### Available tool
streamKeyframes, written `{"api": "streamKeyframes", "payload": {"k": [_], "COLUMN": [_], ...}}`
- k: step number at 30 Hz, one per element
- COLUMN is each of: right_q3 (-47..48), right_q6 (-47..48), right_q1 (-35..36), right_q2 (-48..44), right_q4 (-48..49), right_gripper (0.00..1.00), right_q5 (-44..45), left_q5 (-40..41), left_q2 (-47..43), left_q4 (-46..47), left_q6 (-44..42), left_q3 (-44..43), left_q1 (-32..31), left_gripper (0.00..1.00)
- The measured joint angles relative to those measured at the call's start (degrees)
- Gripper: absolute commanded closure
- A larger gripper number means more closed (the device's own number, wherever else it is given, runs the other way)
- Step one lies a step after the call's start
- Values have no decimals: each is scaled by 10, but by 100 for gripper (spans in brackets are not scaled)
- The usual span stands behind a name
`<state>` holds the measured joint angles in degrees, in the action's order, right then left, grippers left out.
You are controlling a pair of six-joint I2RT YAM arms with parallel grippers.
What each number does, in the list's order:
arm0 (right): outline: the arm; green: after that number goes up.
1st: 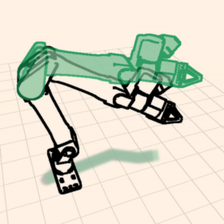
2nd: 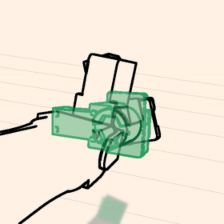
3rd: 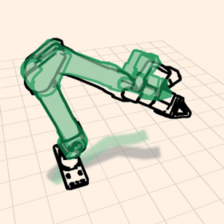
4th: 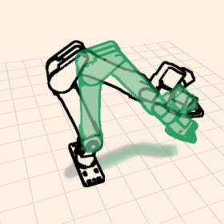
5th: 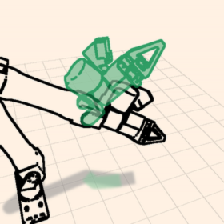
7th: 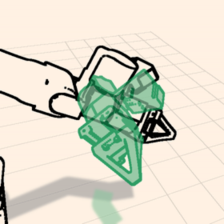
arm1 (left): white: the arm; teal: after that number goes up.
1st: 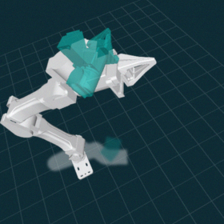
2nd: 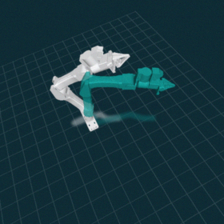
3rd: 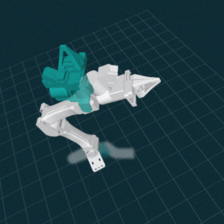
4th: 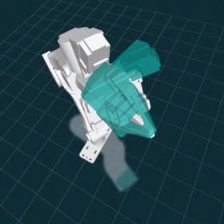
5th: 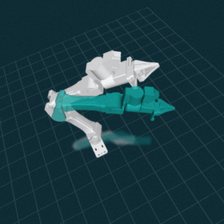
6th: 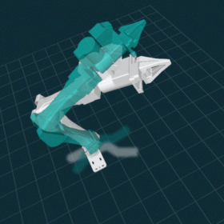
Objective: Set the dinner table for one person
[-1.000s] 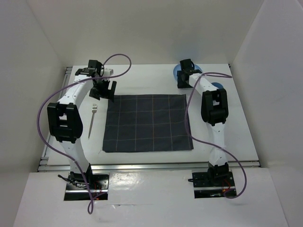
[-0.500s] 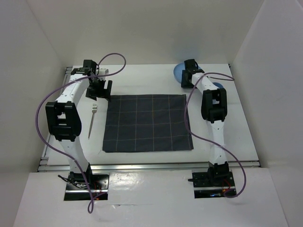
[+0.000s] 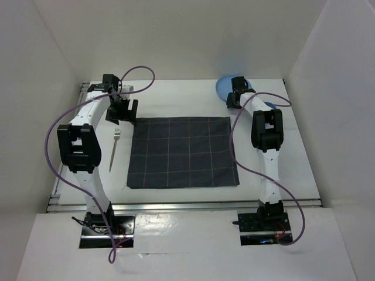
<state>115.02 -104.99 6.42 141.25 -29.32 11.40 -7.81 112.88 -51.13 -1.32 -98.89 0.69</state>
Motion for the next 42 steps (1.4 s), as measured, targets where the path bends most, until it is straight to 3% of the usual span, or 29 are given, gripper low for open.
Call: {"api": "streamKeyframes", "payload": {"k": [14,21,30,35,42], "right_q3": [-2,-42,-119,-221,-222], "right_q6": [135,282,436,501,659], "right_q1": [-3,13,109,138,131], "right_q2": [-7,-38,-121,-198,-220], "right_q4": [21,71,142,173,88], "right_gripper": [100,100,100,100,100], "right_q5": [6,-6,-111,-172,-296], "left_q5": [-5,-10,-17,-21,-30], "left_q2": [0,-7,-60,-93,-119], "left_q4": [0,-3,-8,-12,-13], "left_q6": [0,-2,-5,-14,-20], "left_q3": [0,0,16,41,74], "left_q1": [3,20,57,72,84], "left_gripper": [7,7,7,7,7]}}
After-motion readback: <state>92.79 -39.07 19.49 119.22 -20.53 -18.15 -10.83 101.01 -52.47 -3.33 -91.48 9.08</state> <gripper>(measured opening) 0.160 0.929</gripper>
